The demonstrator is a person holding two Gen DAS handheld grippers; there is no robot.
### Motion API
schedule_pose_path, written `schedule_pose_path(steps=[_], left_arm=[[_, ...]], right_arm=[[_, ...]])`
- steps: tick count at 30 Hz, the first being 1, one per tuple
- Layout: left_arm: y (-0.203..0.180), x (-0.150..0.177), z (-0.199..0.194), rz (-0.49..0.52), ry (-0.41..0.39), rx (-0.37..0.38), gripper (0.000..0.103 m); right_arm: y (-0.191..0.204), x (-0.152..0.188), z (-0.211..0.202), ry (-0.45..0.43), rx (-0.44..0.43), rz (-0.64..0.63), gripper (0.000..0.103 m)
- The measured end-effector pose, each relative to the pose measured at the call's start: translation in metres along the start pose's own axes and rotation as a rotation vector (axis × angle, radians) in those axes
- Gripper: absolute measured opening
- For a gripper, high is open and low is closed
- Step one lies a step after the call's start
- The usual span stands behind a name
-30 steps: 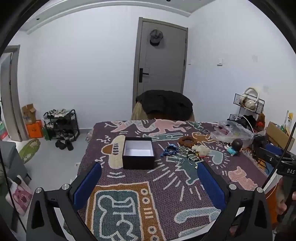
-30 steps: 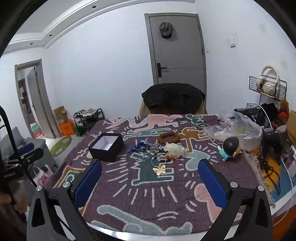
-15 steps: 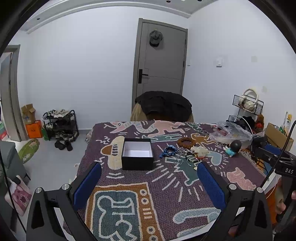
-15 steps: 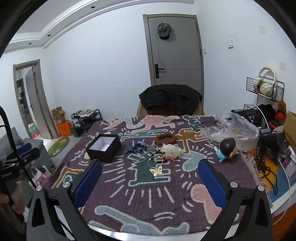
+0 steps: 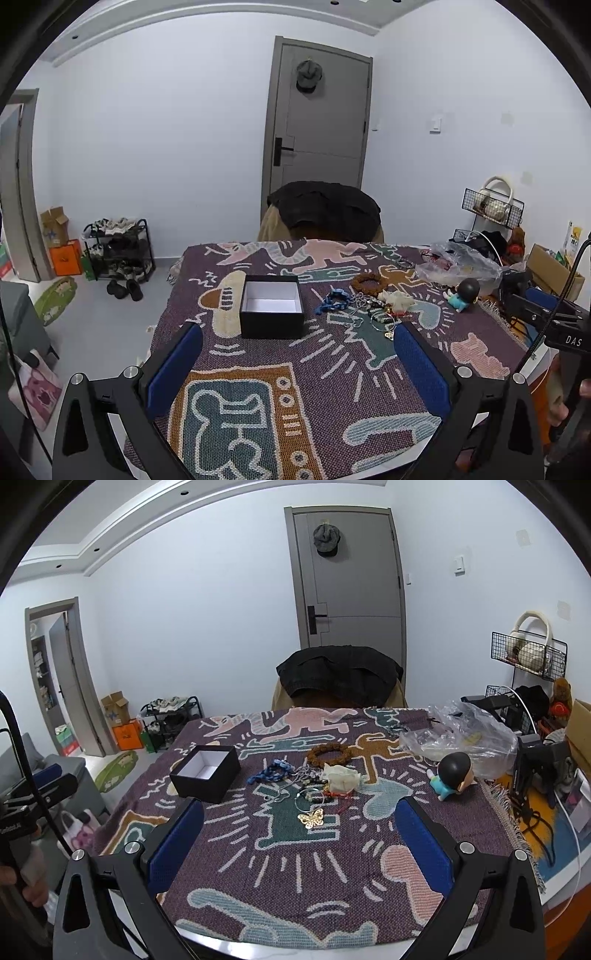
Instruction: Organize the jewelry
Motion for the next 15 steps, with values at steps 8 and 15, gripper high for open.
schedule_pose_path(steps=[8, 15], left_arm=[[0.0007, 0.0005, -0.0011, -0.004, 0.003, 0.000, 0.103], [0.0008, 0.0010, -0.0011, -0.005, 0.004, 0.001, 0.103]], right_arm=[[-0.0023, 0.0020, 0.0011, 0.004, 0.000, 0.011, 0.103], [-0.0028, 0.0022, 0.0019, 0.004, 0.002, 0.010, 0.103]])
Point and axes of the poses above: each gripper's, at about its wrist camera, not at the fingertips, and z roughly the way its jaws point, y to its left, x to its underside, the point moved 7 cm from there along z, roughly the way its jaws point, and after that the axes turned 10 degrees about -y, right-handed, at the moved point
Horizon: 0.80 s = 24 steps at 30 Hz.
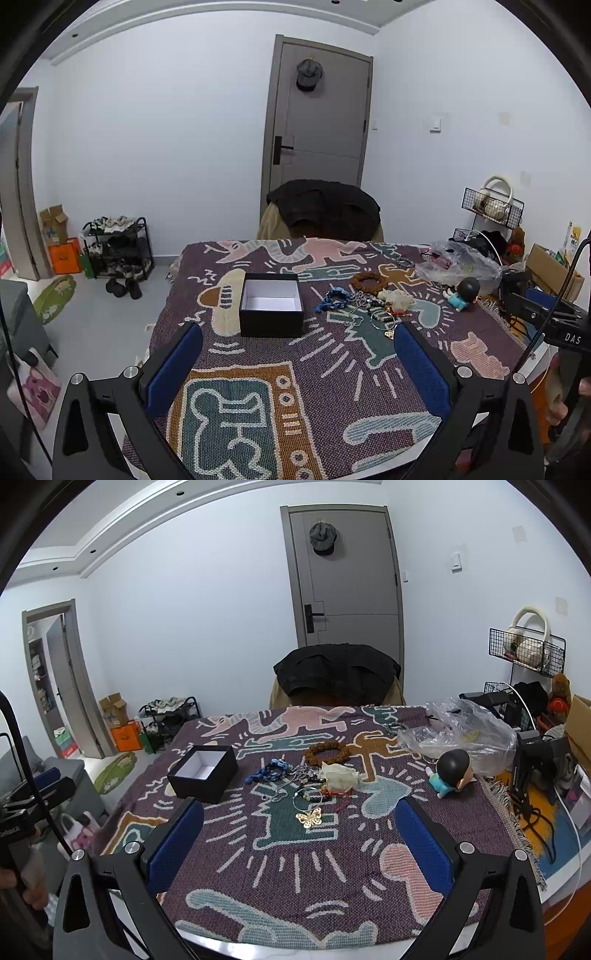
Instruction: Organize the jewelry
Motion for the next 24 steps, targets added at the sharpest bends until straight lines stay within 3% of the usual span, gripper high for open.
schedule_pose_path(steps=[24], left_arm=[[-0.0001, 0.0002, 0.0048, -0.005, 0.009, 0.018, 0.103]], right_arm=[[-0.0033, -0.0020, 0.0052, 0.005, 0.017, -0.011, 0.103]])
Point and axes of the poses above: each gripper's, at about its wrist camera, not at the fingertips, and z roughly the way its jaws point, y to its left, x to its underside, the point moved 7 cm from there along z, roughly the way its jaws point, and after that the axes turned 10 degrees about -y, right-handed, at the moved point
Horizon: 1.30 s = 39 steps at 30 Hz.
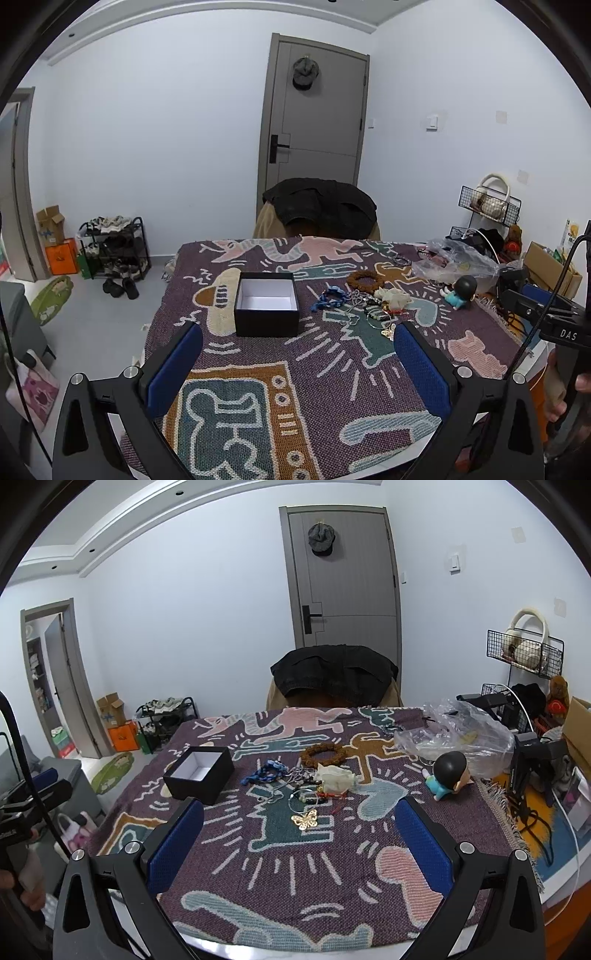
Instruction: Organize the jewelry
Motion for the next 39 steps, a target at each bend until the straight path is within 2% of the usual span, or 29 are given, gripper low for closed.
schedule_pose_path(steps=[6, 13, 16, 18, 20, 24, 26, 30, 33, 39], left_arm=[[0.001, -0.001, 0.011, -0.027, 0.010, 0.021, 0.103], [-0.007, -0.005, 0.039, -0.007, 0.030, 0.045, 0.103], [-0.012, -0.004, 0.053, 0.007, 0.044, 0.060, 0.096], [-0.018, -0.004, 0.066, 0.014, 0.062, 0.068, 0.091], [-0.021, -0.002, 0.074, 0.017, 0.074, 0.078, 0.084], [-0.031, 0.007, 0.095, 0.029, 0.112, 0.099, 0.076], [-0.035, 0.013, 0.105, 0.034, 0.137, 0.110, 0.069], [-0.041, 0.027, 0.123, 0.036, 0.175, 0.121, 0.067], [-0.045, 0.039, 0.136, 0.046, 0.211, 0.132, 0.060], [-0.047, 0.056, 0.160, 0.038, 0.260, 0.152, 0.059]], right_arm=[[-0.009, 0.000, 0.016, 0.033, 0.002, 0.012, 0.103], [-0.025, 0.001, 0.040, 0.065, 0.011, 0.053, 0.103], [-0.031, 0.005, 0.052, 0.089, 0.013, 0.078, 0.095], [-0.036, 0.011, 0.064, 0.121, 0.009, 0.109, 0.086], [-0.041, 0.017, 0.075, 0.147, 0.002, 0.139, 0.082], [-0.047, 0.028, 0.091, 0.179, -0.004, 0.175, 0.077], [-0.046, 0.037, 0.102, 0.209, -0.022, 0.188, 0.076], [-0.038, 0.054, 0.121, 0.273, -0.063, 0.167, 0.076], [-0.030, 0.067, 0.136, 0.322, -0.098, 0.123, 0.076], [-0.026, 0.095, 0.160, 0.407, -0.141, 0.057, 0.076]])
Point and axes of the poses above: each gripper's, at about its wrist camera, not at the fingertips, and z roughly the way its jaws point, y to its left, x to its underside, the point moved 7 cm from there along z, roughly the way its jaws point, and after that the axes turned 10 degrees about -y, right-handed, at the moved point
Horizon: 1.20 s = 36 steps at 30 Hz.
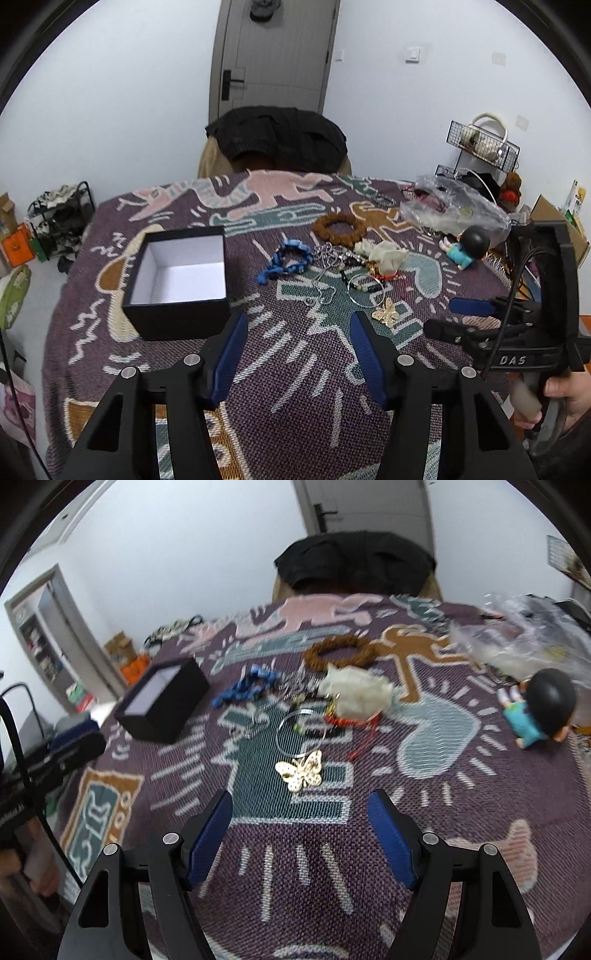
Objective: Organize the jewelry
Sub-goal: 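Lower the right tool onto the gold butterfly brooch and close it, then grasp the small silver ring with the left tool while the right tool holds the butterfly brooch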
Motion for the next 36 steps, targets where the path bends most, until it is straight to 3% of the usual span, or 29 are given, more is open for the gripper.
schedule_pose_path(steps=[9, 16, 19, 20, 27, 31, 36], left_arm=[[0.008, 0.009, 0.025, -0.013, 0.044, 0.019, 0.058], [0.010, 0.003, 0.038, 0.003, 0.059, 0.029, 0.058], [0.008, 0.001, 0.045, 0.019, 0.067, 0.030, 0.058], [0.007, 0.000, 0.047, 0.020, 0.072, 0.031, 0.058], [-0.007, 0.001, 0.068, 0.056, 0.108, 0.050, 0.058], [-0.015, 0.007, 0.086, 0.072, 0.149, 0.060, 0.043], [-0.016, 0.018, 0.107, 0.100, 0.191, 0.035, 0.032]], right_arm=[[-0.001, 0.007, 0.041, 0.084, 0.006, -0.059, 0.076], [0.003, -0.001, 0.061, 0.080, 0.054, -0.138, 0.076], [0.004, -0.001, 0.060, 0.066, 0.081, -0.175, 0.054], [0.003, -0.002, 0.058, 0.059, 0.070, -0.160, 0.039], [-0.019, -0.002, 0.041, 0.026, 0.038, -0.063, 0.036], [-0.027, -0.003, 0.029, -0.008, 0.035, -0.018, 0.036], [-0.035, -0.002, 0.015, -0.037, 0.030, 0.014, 0.036]])
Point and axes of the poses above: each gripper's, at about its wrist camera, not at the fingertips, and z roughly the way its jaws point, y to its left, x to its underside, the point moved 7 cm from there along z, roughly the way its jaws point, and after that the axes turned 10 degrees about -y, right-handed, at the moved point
